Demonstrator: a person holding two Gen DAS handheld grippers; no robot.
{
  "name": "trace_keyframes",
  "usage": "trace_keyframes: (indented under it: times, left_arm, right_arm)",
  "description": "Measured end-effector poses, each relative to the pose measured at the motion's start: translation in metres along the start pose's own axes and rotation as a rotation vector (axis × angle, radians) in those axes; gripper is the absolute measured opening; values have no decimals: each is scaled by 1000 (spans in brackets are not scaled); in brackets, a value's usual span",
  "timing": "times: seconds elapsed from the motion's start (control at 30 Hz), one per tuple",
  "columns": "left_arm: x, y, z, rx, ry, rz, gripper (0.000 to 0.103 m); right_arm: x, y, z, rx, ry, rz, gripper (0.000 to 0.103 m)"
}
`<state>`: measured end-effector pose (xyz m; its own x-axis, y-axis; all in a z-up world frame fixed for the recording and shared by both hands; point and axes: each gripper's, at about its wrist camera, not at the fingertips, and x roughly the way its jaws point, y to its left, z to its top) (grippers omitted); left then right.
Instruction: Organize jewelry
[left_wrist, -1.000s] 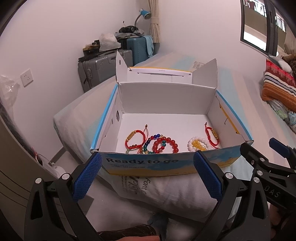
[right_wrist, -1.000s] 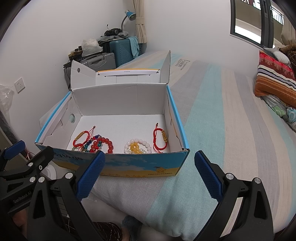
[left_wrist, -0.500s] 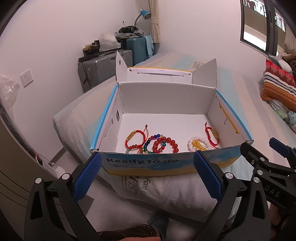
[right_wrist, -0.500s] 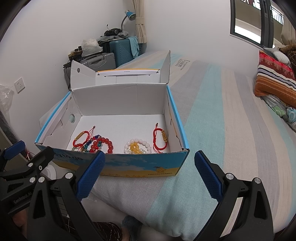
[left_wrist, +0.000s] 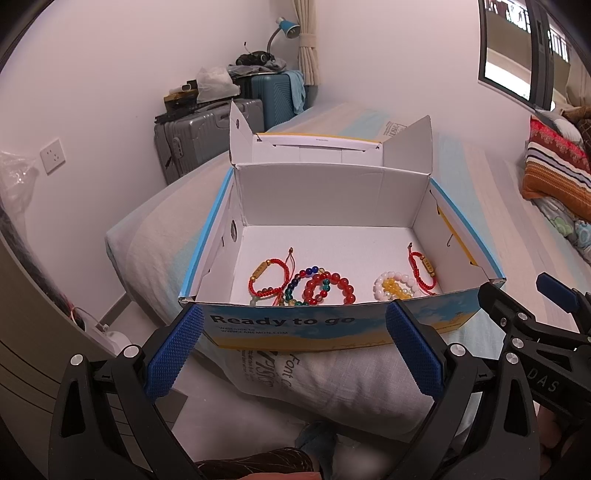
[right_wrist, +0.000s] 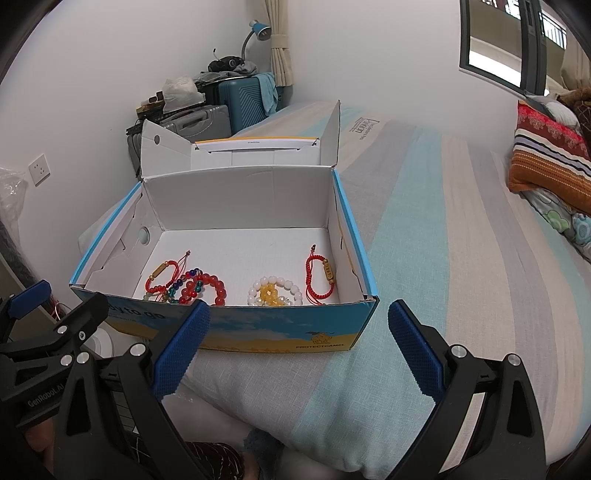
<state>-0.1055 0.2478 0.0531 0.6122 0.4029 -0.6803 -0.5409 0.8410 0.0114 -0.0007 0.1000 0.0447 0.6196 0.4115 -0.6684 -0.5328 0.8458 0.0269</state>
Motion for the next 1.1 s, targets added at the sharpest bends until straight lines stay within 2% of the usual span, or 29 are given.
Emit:
trace_keyframes:
  times: [0.4,0.63,0.8,1.1]
  left_arm:
    - [0,-1,1,2,1,-2,97]
    - [-4,-6,1,33,-44,16,97]
    - [0,-2,3,15,-11,5,97]
    - [1,-2,2,17,-12,10,97]
  right_arm:
    - [0,-1,-1,0,0,-1,93]
    - [1,-3,0,5,1,-1,93]
    - [1,-3,1,1,0,-3,93]
    - [1,-4,1,0,2,0,93]
